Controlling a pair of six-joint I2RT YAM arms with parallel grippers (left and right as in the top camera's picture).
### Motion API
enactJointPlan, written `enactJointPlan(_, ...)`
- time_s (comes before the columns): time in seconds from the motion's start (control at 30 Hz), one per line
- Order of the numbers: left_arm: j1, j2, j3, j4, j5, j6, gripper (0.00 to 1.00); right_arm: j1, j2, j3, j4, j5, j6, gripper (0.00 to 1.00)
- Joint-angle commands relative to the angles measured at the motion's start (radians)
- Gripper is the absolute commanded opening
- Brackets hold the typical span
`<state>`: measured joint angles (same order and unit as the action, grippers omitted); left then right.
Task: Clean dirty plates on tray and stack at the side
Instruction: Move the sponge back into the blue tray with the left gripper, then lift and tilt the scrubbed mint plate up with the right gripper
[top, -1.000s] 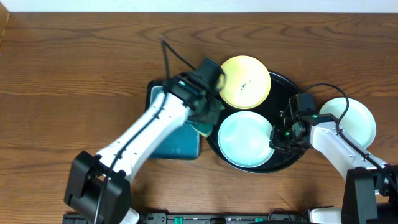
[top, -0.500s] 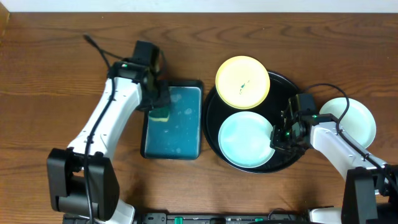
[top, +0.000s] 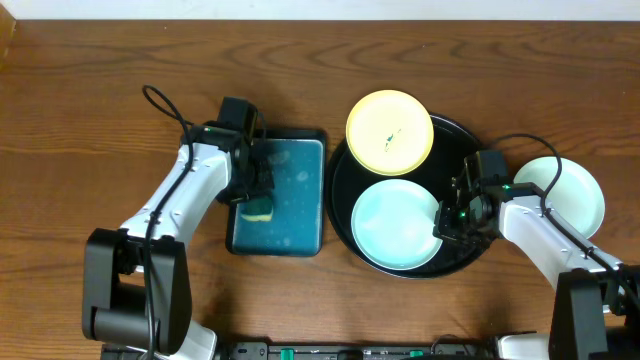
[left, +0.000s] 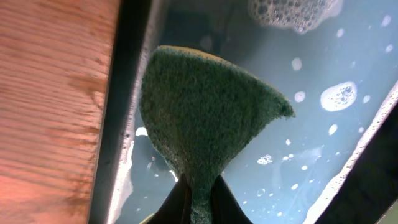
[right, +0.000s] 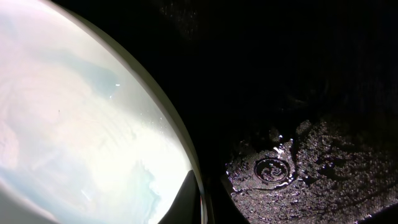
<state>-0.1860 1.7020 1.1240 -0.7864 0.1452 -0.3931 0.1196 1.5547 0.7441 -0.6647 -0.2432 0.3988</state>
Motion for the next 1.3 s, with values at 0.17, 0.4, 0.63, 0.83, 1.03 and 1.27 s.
enactJointPlan(0.17,-0.026,-0.006,-0.080,0.086,0.054,0.030,0.07,0.006,-0.004,-0.007,-0.001,0.029,0.005,0.01)
enactJointPlan(0.4,-0.091,0.017,-0.089,0.155,0.086,0.091,0.08,0.006,-0.004,-0.007,-0.001,0.029,0.005,0.01)
enactJointPlan(0.63,-0.121,0.055,-0.089,0.175,0.018,0.082,0.07,0.006,-0.004,-0.007,-0.005,0.029,0.005,0.01)
enactJointPlan(0.83,-0.121,0.105,-0.089,0.175,0.018,0.074,0.07,0.006,-0.004,-0.007,-0.005,0.029,0.005,0.01)
enactJointPlan(1.03,-0.121,0.158,-0.089,0.169,0.019,0.066,0.07,0.006,-0.004,-0.007,-0.005,0.029,0.005,0.01)
enactJointPlan(1.27,-0.121,0.171,-0.089,0.164,0.019,0.066,0.08,0.006,-0.004,-0.007,-0.001,0.029,0.005,0.01)
